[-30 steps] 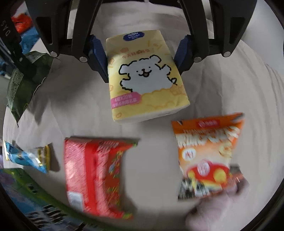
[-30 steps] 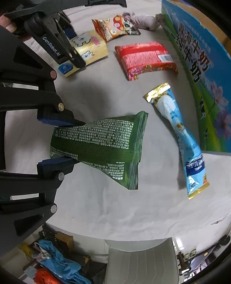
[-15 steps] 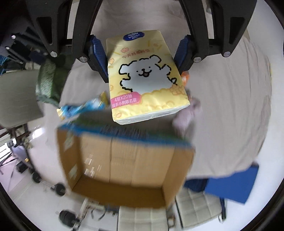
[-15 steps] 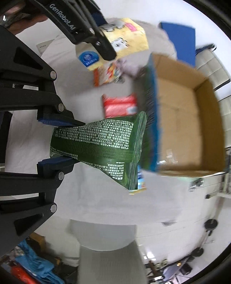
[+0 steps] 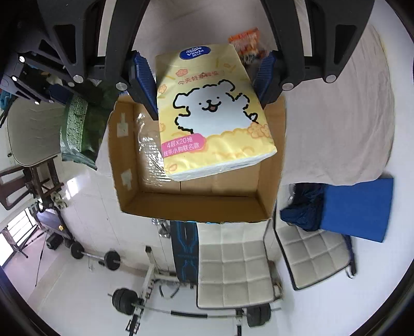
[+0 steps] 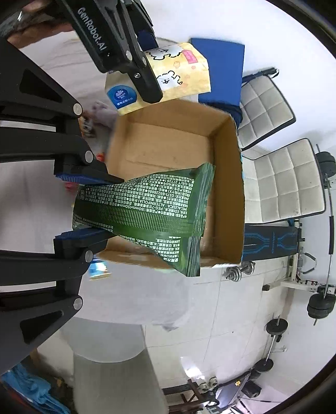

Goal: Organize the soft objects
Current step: 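Carry both packs into the box and open both tools to release them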

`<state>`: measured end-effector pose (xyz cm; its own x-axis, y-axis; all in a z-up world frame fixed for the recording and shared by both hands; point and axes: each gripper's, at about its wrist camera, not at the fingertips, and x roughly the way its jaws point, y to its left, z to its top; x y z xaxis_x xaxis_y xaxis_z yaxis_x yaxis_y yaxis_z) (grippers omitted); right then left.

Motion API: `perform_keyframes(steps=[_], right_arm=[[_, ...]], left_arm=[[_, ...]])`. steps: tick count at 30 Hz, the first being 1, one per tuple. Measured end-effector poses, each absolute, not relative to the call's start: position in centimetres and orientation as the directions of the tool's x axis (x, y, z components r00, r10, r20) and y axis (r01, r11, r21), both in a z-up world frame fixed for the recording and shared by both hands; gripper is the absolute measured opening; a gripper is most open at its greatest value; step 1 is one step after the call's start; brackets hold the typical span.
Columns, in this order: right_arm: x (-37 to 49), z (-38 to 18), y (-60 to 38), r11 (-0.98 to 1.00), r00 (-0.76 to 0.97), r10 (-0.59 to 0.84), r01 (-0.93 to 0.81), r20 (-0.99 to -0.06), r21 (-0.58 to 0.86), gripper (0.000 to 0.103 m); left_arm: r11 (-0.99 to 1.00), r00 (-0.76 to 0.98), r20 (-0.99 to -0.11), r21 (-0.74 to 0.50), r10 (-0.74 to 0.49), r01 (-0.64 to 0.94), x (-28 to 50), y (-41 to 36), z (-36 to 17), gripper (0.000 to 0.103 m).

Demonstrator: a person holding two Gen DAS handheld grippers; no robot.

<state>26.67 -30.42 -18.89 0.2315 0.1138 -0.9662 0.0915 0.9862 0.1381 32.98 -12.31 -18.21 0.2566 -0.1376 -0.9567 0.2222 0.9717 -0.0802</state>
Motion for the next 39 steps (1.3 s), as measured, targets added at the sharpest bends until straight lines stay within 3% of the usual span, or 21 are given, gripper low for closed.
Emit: perform_keyframes(steps=[14, 25, 27, 28, 29, 31, 34, 37, 39], right_arm=[[39.1, -33.6, -30.5, 0.990, 0.014, 0.088, 0.106, -0.996, 0.089, 0.031], [41.7, -35.2, -29.9, 0.994, -0.039, 0.053, 0.096, -0.998, 0.049, 0.031], [41.7, -35.2, -29.6, 0.995, -0.056, 0.047, 0.093, -0.997, 0.041, 0.033], [41.9, -35.2, -29.5, 0.995, -0.062, 0.041, 0.095, -0.997, 0.035, 0.041], [41.9, -35.1, -29.5, 0.995, -0.064, 0.026, 0.099, -0.998, 0.019, 0.056], [41.9, -34.7, -29.3, 0.994, -0.057, 0.038, 0.104, -0.998, 0.032, 0.069], [41.6, -34.2, -28.8, 0.994, -0.058, 0.034, 0.105, -0.998, 0.027, 0.069], [41.0, -33.6, -28.5, 0.994, -0.058, 0.024, 0.106, -0.998, 0.018, 0.069], [40.4, -32.9, -28.6, 0.993, -0.058, 0.018, 0.114, -0.998, 0.012, 0.069]], left_arm=[[0.952, -0.041, -0.987, -0.161, -0.156, 0.259, 45.3, -15.9, -31.1, 0.065], [0.935, -0.107, -0.977, -0.209, -0.185, 0.286, 47.7, -18.5, -33.3, 0.065], [0.937, -0.116, -0.975, -0.213, -0.187, 0.277, 48.1, -18.5, -33.7, 0.065], [0.941, -0.119, -0.976, -0.208, -0.182, 0.268, 48.2, -18.4, -33.8, 0.065], [0.945, -0.124, -0.976, -0.206, -0.179, 0.254, 48.3, -18.4, -33.9, 0.065], [0.949, -0.139, -0.975, -0.205, -0.176, 0.239, 48.3, -18.4, -34.2, 0.065], [0.948, -0.136, -0.978, -0.190, -0.159, 0.254, 48.2, -18.6, -34.0, 0.066], [0.947, -0.120, -0.984, -0.158, -0.129, 0.281, 47.8, -19.0, -33.7, 0.082], [0.947, -0.102, -0.988, -0.137, -0.112, 0.292, 47.4, -18.9, -33.3, 0.082]])
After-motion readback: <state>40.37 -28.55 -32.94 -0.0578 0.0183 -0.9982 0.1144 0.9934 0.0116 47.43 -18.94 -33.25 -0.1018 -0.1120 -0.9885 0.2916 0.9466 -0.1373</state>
